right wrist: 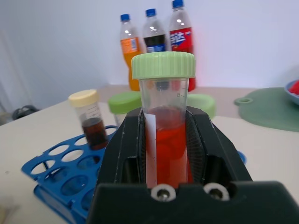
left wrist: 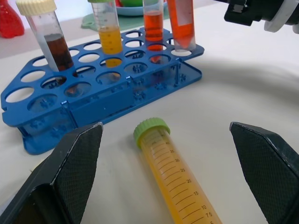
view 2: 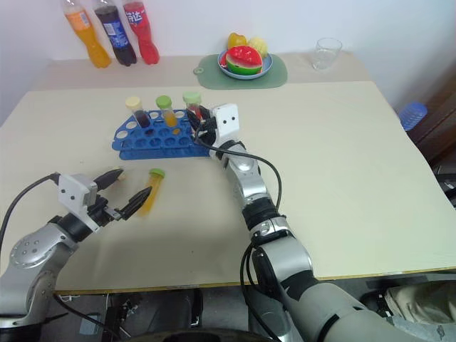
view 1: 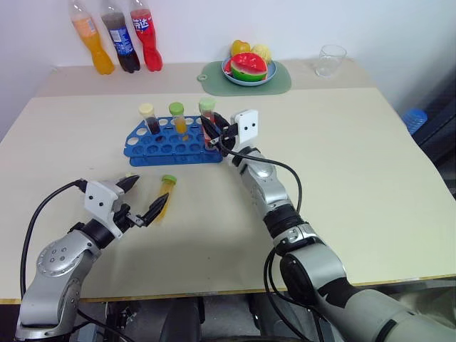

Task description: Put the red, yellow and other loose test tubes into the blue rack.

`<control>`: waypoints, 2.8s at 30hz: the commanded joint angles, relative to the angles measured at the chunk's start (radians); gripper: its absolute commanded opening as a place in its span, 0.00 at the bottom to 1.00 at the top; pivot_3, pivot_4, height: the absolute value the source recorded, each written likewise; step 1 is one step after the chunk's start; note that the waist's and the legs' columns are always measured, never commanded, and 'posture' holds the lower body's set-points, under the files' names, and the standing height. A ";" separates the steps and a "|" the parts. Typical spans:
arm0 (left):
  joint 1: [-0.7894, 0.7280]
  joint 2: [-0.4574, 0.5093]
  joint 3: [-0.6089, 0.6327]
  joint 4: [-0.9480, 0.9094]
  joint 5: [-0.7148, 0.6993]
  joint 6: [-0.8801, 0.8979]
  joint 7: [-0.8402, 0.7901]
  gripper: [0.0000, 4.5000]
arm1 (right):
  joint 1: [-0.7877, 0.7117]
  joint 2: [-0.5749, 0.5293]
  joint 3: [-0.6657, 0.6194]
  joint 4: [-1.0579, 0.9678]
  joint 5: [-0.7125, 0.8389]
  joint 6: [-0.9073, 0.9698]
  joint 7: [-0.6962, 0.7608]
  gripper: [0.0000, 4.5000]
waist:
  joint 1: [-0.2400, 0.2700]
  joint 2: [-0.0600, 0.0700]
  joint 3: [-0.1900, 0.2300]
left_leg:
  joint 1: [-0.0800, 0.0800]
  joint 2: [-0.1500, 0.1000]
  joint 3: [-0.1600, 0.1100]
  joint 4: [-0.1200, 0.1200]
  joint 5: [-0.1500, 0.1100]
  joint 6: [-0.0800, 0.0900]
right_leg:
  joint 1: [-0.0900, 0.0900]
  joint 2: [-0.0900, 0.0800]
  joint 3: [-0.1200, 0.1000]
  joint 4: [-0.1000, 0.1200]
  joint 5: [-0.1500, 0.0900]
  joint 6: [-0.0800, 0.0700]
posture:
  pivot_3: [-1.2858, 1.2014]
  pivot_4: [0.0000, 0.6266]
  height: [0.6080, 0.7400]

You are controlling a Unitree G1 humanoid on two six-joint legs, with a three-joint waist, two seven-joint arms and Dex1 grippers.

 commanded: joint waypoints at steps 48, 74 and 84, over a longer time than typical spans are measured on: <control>-0.510 0.362 0.047 -0.031 -0.272 0.898 0.193 1.00 | 0.211 -0.375 0.076 -0.715 0.133 0.359 0.396 0.98 | -0.002 -0.001 0.001 | 0.001 0.000 -0.002 0.000 0.000 0.000 | 0.001 0.001 0.000 0.000 0.000 0.000 | 0.52 0.24 0.95; -0.836 0.015 -0.282 0.304 -0.678 1.336 1.057 0.71 | 0.427 -0.777 0.126 -1.087 0.245 0.643 0.671 1.00 | 0.052 -0.002 0.002 | -0.001 -0.003 -0.003 0.002 0.001 -0.002 | 0.001 -0.001 -0.001 -0.001 0.000 0.000 | 0.52 0.24 0.95; -0.801 0.259 -0.138 0.225 -0.921 1.336 1.043 0.29 | 0.425 -0.762 0.133 -1.076 0.226 0.628 0.651 1.00 | 0.048 -0.003 0.003 | 0.000 -0.002 -0.003 0.001 0.002 -0.003 | 0.000 0.000 -0.001 0.000 0.000 0.000 | 0.52 0.24 0.95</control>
